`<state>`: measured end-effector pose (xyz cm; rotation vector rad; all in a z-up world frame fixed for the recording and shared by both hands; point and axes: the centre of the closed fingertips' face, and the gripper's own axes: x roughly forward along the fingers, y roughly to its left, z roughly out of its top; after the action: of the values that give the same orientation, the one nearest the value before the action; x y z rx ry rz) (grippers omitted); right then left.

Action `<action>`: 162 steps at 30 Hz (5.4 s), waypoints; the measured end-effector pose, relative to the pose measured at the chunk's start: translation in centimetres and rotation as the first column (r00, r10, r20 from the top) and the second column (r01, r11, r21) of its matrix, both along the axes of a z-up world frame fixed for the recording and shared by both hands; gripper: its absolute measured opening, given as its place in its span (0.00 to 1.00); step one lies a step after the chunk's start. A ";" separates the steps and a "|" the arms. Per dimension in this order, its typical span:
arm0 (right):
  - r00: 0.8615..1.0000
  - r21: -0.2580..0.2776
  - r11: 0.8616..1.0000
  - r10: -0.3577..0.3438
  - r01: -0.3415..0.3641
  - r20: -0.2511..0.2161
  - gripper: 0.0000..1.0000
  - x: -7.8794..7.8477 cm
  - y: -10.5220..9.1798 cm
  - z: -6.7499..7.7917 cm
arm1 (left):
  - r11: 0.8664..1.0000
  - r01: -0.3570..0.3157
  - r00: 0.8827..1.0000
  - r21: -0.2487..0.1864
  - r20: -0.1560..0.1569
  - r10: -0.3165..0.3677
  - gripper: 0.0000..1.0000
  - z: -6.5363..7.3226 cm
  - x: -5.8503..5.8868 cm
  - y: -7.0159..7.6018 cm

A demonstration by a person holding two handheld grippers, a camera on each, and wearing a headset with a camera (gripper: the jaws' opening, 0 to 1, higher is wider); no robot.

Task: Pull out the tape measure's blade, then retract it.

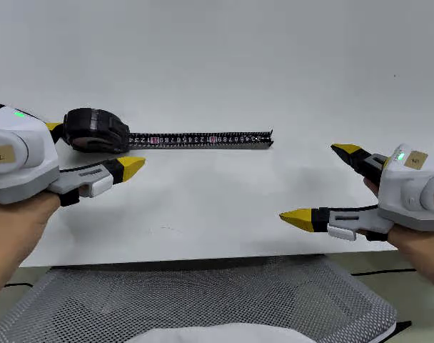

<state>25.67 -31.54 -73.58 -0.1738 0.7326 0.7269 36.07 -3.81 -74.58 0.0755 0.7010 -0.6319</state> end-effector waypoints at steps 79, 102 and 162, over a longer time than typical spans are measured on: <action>0.899 -0.152 0.886 0.435 -0.437 -0.048 0.31 8.3 1.2 -4.0 | 0.942 -0.335 0.942 -0.004 -0.017 0.335 0.60 -1.2 3.0 1.5; 0.828 -0.160 0.813 0.557 -0.560 -0.066 0.15 8.4 2.9 -5.3 | 0.940 -0.342 0.940 -0.009 -0.023 0.341 0.60 -1.2 3.0 1.6; 0.844 -0.128 0.836 0.535 -0.534 -0.025 0.10 7.8 5.3 -5.1 | 0.936 -0.350 0.935 -0.025 -0.073 0.347 0.57 -1.5 3.1 1.7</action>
<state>33.49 -26.28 -78.64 -0.5184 0.7250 1.2134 39.14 -2.09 -76.06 -0.1054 0.7461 -0.3065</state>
